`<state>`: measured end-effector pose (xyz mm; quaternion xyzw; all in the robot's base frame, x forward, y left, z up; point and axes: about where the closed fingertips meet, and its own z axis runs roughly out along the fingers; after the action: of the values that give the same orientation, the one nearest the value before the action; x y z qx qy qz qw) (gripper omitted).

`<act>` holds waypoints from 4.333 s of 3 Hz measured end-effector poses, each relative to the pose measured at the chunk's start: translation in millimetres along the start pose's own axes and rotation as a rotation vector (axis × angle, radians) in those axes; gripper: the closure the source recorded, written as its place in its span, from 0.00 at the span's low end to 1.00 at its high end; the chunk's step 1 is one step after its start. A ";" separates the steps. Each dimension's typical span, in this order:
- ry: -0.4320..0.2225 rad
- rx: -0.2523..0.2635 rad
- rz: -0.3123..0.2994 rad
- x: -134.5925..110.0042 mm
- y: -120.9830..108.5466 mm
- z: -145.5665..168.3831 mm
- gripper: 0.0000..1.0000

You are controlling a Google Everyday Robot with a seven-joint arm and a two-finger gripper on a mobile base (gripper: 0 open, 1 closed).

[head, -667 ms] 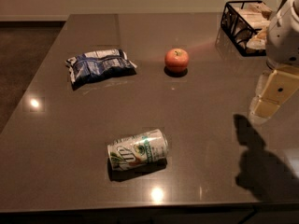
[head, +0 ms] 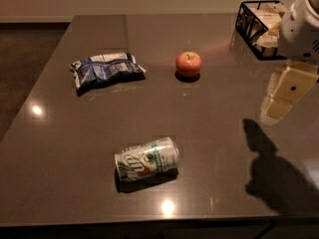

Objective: Move blue chip bag near 7up can

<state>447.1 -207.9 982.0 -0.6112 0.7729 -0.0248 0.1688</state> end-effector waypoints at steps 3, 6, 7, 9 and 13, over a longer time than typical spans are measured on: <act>-0.164 -0.051 -0.117 -117.8 -58.1 41.8 0.00; -0.204 -0.083 -0.145 -239.1 -105.6 132.5 0.00; -0.196 -0.095 -0.147 -268.9 -108.7 159.0 0.00; -0.142 -0.136 -0.162 -301.4 -111.7 205.3 0.00; -0.067 -0.113 -0.246 -317.6 -111.1 226.6 0.70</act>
Offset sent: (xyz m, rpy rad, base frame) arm 0.0936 0.1059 0.0135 0.1695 0.0014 0.1915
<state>679.4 104.8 869.1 -0.7102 0.6864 0.0184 0.1555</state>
